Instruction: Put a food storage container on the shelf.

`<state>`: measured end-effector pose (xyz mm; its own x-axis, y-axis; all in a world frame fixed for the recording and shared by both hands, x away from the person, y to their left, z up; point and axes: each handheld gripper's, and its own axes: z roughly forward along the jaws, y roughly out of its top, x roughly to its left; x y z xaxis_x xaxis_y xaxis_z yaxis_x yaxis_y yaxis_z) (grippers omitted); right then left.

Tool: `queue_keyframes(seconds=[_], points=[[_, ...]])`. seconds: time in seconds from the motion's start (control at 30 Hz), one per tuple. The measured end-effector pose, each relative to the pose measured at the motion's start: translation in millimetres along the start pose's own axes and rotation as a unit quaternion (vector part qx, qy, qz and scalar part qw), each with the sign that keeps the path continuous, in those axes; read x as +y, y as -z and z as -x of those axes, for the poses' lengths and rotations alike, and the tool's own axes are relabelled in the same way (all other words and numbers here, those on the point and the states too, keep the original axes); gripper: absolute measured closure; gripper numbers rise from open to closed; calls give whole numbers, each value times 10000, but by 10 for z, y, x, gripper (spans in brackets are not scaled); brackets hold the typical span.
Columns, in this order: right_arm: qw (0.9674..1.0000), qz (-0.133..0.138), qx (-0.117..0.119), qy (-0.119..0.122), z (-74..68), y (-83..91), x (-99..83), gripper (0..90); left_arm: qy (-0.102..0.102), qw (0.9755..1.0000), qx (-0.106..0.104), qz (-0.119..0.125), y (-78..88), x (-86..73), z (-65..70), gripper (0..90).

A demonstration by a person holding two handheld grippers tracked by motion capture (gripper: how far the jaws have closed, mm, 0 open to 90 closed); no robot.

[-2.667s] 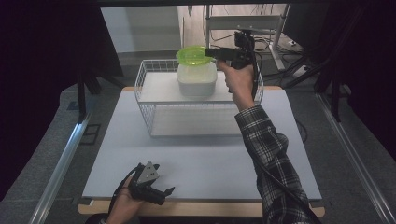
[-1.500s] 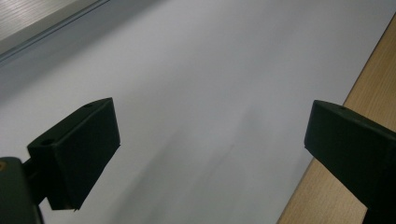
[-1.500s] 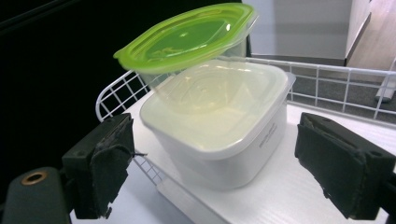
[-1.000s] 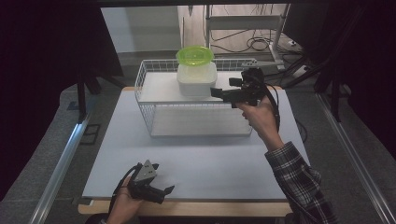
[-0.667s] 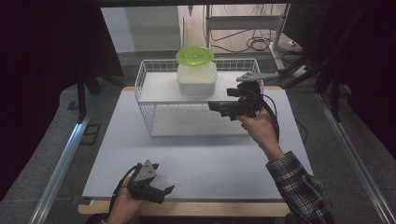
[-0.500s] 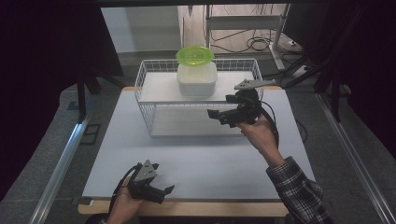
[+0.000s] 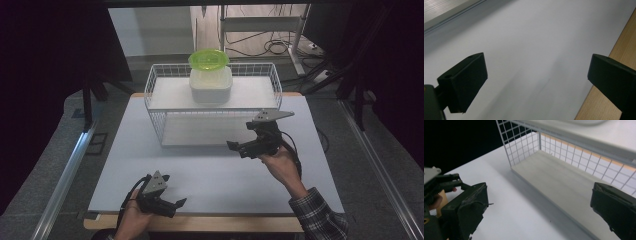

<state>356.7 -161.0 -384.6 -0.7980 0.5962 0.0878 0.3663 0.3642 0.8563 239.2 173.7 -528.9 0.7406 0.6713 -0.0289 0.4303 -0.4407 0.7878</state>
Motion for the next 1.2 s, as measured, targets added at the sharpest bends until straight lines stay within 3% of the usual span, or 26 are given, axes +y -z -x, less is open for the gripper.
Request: queue_keyframes(seconds=[0.23, 0.5, 1.2], points=[[9999, -3, -137, -72, 21, 43, -265, 12, 1, 10000, 7, -23, -7, -3, -1, 22], [9991, -13, -418, 4, 21, 89, -549, 0, -3, 10000, 17, -70, -18, -8, -5, 20], [9961, -546, -696, -52, 91, 100, -1245, 0, -52, 9998, -6, -205, -38, -17, -7, 15]])
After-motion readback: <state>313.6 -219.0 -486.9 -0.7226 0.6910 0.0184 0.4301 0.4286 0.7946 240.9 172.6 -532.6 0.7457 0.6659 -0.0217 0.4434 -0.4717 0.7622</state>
